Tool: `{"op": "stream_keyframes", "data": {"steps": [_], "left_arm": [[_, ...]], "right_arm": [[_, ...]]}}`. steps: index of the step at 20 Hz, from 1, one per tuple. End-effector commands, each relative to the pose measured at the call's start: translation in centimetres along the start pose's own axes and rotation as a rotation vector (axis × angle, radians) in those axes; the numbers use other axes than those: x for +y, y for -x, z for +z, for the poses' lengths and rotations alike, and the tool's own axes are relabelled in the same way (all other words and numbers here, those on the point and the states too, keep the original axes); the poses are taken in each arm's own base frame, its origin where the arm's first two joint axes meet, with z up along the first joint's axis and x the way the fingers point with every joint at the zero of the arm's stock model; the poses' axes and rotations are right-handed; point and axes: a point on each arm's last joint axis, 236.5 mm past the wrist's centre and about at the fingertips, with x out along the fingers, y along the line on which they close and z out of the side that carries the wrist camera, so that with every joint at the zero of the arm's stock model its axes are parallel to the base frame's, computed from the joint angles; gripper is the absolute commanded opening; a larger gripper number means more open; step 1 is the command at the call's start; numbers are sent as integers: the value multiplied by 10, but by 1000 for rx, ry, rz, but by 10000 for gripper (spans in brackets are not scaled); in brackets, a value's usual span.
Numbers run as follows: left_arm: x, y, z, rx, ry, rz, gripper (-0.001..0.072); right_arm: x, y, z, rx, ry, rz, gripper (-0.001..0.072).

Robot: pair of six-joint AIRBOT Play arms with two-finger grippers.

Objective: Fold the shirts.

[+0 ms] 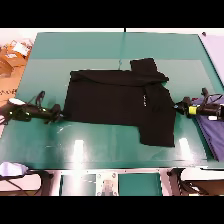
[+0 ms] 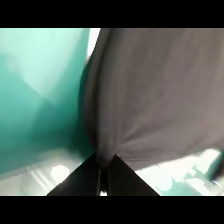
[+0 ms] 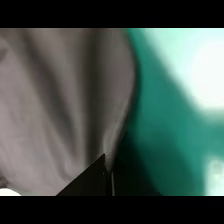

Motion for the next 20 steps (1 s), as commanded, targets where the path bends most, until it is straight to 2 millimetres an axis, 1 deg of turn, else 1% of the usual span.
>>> {"op": "stream_keyframes", "data": {"steps": [1,2,3,4,5,6,7,8,9,10,11,12,13,14,15,16,17,18,19,20], "left_arm": [[-62,50,21,-24,-137,-90,22],[-86,74,32,-81,-199,-97,22],[-116,106,43,-159,-277,-102,22],[-150,143,50,-254,-366,-105,22],[-184,181,53,-357,-466,-104,22],[-221,223,50,-472,-567,-102,22],[-261,271,41,-612,-670,-102,23],[-301,319,23,-753,-778,-102,23],[-336,361,-3,-877,-874,-104,24],[-367,400,-36,-998,-976,-104,24],[-390,429,-68,-1090,-1057,-103,24],[-408,451,-100,-1163,-1123,-106,24],[-421,468,-131,-1223,-1181,-105,24],[-430,479,-157,-1270,-1226,-104,24],[-434,488,-176,-1309,-1255,-98,24],[-436,493,-189,-1336,-1271,-86,24],[-433,496,-192,-1354,-1270,-60,24],[-428,496,-187,-1355,-1250,-29,24],[-420,495,-175,-1343,-1208,0,24],[-411,491,-160,-1312,-1164,26,24]], "right_arm": [[49,44,11,-14,85,-10,20],[76,66,21,-58,131,-2,20],[105,89,30,-116,189,1,20],[141,119,39,-205,258,5,20],[178,151,44,-304,328,13,21],[222,187,45,-421,405,30,21],[264,222,39,-533,484,53,20],[306,260,26,-654,573,66,21],[344,296,7,-771,659,81,21],[376,327,-15,-882,736,94,21],[403,356,-41,-990,806,109,21],[427,384,-69,-1104,871,120,21],[443,407,-95,-1207,918,123,21],[455,429,-119,-1311,955,125,21],[463,449,-141,-1409,985,119,21],[467,464,-156,-1484,1005,101,21],[468,472,-165,-1528,1017,83,21],[466,474,-166,-1540,1021,66,21],[463,472,-161,-1529,1015,51,21],[456,465,-150,-1504,995,41,21]]}}
